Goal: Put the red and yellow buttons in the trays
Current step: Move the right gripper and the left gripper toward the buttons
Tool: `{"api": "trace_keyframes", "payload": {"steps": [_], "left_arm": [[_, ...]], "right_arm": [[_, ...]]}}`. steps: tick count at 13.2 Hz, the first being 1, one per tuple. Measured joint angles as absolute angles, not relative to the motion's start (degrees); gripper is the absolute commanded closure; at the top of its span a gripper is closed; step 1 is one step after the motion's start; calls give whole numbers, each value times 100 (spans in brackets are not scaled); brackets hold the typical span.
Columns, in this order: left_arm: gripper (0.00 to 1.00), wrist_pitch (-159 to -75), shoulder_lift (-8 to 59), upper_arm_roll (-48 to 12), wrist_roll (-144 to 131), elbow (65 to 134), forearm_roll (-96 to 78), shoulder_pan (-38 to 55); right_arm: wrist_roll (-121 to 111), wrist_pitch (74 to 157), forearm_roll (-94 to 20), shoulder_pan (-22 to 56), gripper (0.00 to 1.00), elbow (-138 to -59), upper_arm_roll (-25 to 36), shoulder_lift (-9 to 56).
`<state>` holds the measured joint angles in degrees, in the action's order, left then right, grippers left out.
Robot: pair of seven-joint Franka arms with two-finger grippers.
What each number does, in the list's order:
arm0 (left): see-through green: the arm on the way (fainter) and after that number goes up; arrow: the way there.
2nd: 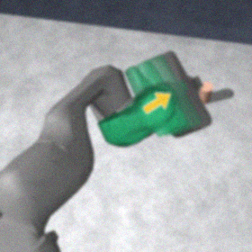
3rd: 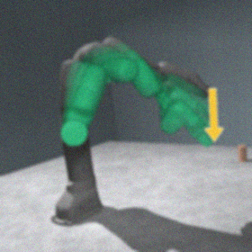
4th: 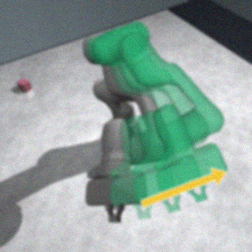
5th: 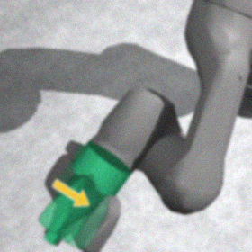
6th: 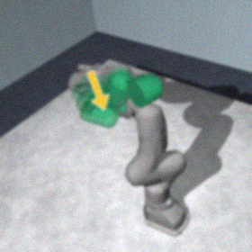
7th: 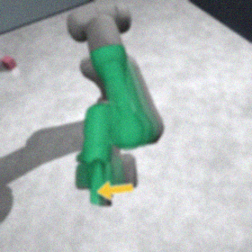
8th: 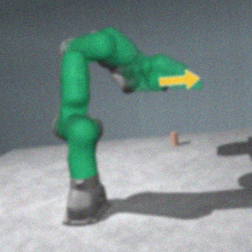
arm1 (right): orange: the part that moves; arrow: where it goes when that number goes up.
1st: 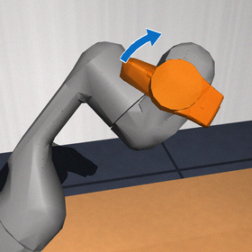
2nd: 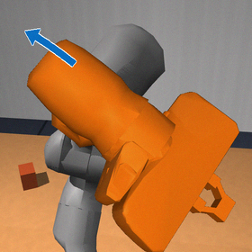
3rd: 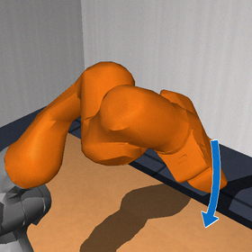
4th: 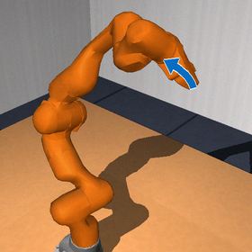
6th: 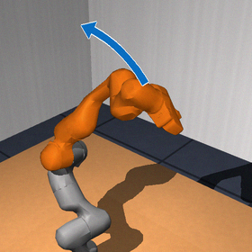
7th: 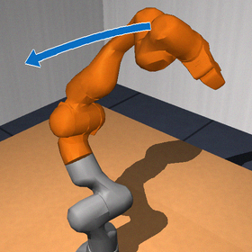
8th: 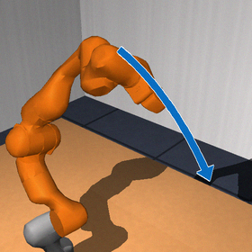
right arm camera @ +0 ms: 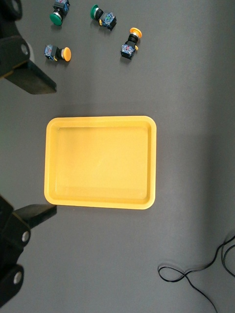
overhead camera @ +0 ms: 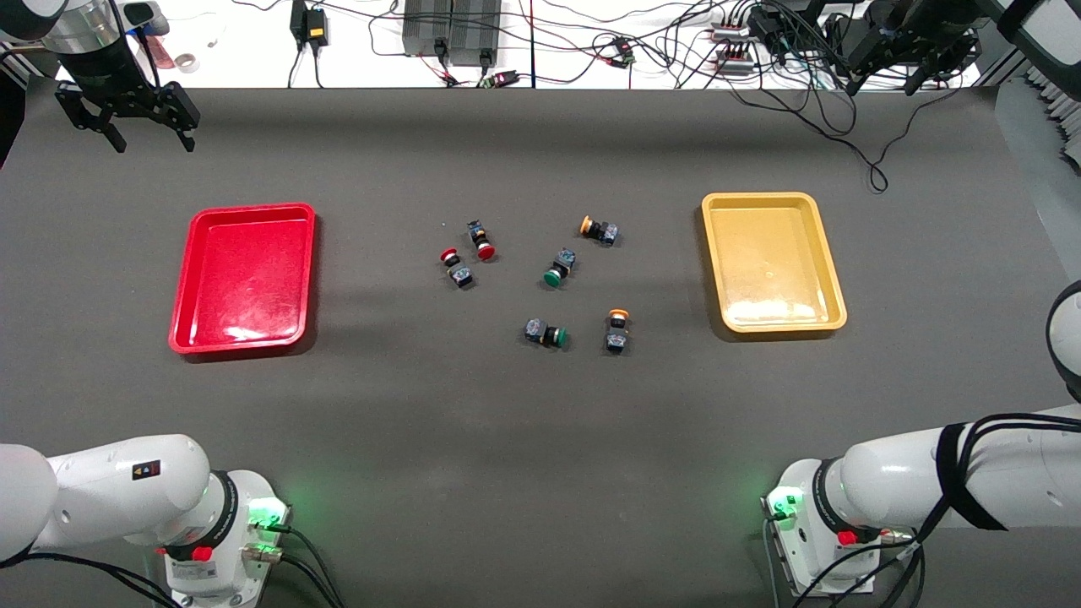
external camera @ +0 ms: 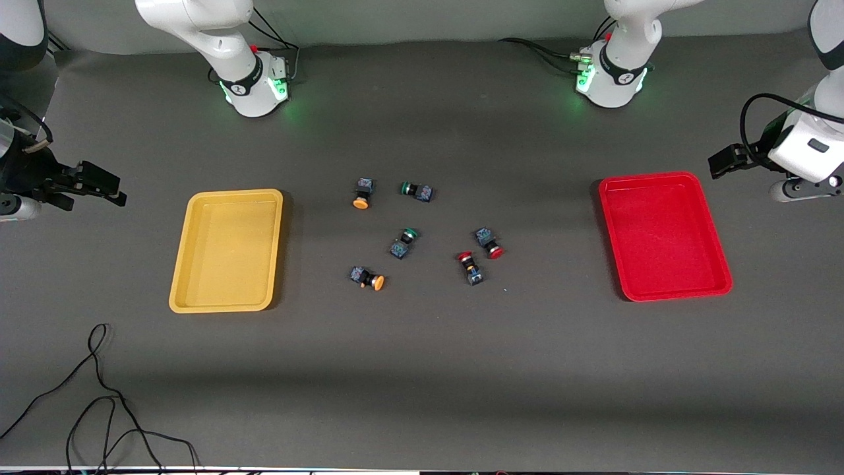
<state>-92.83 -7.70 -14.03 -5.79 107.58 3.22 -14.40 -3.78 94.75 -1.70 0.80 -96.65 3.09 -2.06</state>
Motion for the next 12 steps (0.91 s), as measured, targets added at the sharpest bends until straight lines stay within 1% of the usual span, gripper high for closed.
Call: {"api": "trace_keyframes", "payload": {"steps": [4,8,12], "left_arm": [[0,-9292,-800,-1401,-462,10606,321,-1441],[0,-9287,-830,-1436,-435,10596,298,-1427],[0,-9290,-741,-1609,-857,10607,253,-1096]], "right_arm": [[-378,9474,-169,80,0,-9665,309,-206],[-379,9439,-169,95,0,-9678,304,-200],[46,9493,-170,461,0,-9997,281,-200]]}}
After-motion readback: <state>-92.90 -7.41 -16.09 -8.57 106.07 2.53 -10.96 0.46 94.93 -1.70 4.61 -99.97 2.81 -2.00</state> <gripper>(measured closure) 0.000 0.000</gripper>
